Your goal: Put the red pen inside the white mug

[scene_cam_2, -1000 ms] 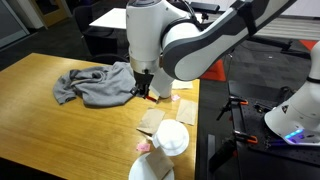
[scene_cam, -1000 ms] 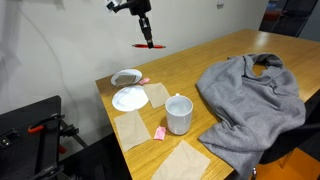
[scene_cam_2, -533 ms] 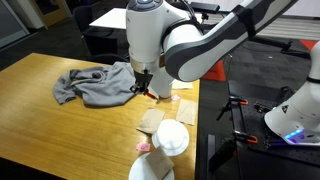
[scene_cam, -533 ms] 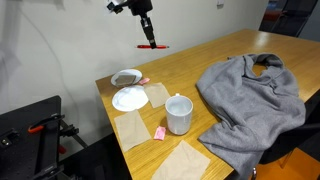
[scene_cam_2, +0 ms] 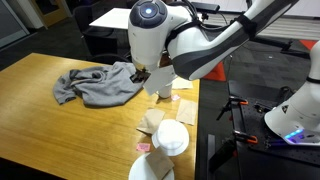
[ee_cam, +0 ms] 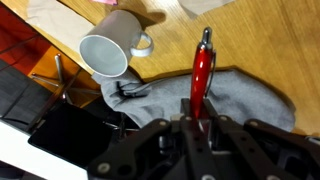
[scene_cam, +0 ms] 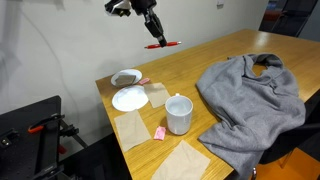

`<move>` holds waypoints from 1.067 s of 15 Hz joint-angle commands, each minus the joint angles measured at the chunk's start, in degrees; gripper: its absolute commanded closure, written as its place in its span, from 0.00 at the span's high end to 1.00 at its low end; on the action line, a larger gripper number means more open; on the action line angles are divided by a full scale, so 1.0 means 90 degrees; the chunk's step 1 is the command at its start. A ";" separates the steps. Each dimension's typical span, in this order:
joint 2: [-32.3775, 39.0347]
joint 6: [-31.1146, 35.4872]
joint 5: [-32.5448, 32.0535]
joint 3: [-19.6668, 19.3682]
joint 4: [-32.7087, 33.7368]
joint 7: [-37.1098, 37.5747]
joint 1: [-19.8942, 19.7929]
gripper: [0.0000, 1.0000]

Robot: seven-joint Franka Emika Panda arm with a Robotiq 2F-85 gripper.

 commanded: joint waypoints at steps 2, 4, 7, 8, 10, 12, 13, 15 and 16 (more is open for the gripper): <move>-0.0184 -0.0887 -0.1188 0.0056 0.0028 0.1804 0.0120 0.03; -0.0184 -0.1421 -0.1607 0.0189 0.0076 0.2534 0.0104 0.03; -0.0141 -0.2293 -0.2039 0.0435 0.0169 0.3495 0.0069 0.03; -0.0125 -0.2559 -0.2102 0.0528 0.0204 0.3701 0.0043 0.03; -0.0070 -0.3114 -0.2292 0.0678 0.0273 0.4249 0.0030 0.03; -0.0003 -0.3609 -0.2476 0.0805 0.0343 0.4724 0.0021 0.03; 0.0043 -0.3855 -0.2578 0.0859 0.0378 0.4995 0.0028 0.03; 0.0147 -0.4288 -0.2779 0.0961 0.0451 0.5447 0.0021 0.03; 0.0225 -0.4490 -0.2868 0.1001 0.0514 0.5656 0.0018 0.03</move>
